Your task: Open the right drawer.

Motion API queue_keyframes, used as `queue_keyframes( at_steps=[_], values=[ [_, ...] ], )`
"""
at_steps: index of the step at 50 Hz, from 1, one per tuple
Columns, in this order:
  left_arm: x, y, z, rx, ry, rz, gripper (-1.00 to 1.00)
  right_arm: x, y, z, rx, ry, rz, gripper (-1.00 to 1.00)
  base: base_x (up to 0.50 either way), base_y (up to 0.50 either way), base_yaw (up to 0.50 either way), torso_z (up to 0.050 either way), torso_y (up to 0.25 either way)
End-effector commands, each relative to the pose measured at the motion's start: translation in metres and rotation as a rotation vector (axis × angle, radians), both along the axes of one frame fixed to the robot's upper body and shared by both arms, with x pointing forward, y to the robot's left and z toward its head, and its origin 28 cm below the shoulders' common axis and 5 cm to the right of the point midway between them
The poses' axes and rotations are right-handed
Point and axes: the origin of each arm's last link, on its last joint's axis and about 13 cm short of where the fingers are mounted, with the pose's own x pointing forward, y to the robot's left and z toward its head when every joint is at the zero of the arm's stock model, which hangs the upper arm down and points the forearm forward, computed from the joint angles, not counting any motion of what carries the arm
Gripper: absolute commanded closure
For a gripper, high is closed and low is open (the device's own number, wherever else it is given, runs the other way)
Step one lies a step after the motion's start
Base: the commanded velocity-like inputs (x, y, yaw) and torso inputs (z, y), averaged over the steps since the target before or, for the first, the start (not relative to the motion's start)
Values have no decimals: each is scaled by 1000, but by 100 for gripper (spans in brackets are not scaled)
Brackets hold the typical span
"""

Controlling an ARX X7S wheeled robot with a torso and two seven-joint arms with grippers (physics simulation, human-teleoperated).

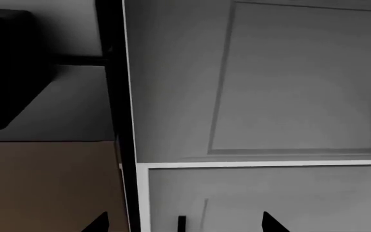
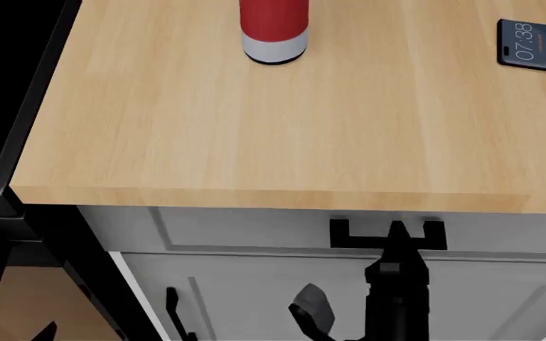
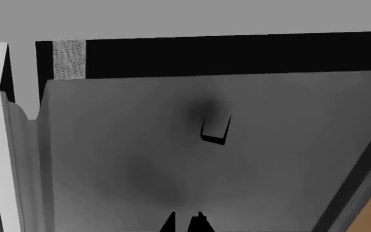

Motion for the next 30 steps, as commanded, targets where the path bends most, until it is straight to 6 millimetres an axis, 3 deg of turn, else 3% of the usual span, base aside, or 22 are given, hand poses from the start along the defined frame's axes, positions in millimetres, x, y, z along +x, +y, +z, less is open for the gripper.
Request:
queue_keyframes(
  at_steps=[1,14,30],
  values=[
    [1,0,-1,2,2,1,-100,6,-3,0,107,85,-16,100,13,0,0,0,0],
    [1,0,-1,2,0,3,-100,3,-3,-3,109,72,-4,100,6,0,2,-1,0],
    [2,0,0,6,-8,7,-100,-22,0,3,119,40,25,100,1,0,0,0,-1]
  ],
)
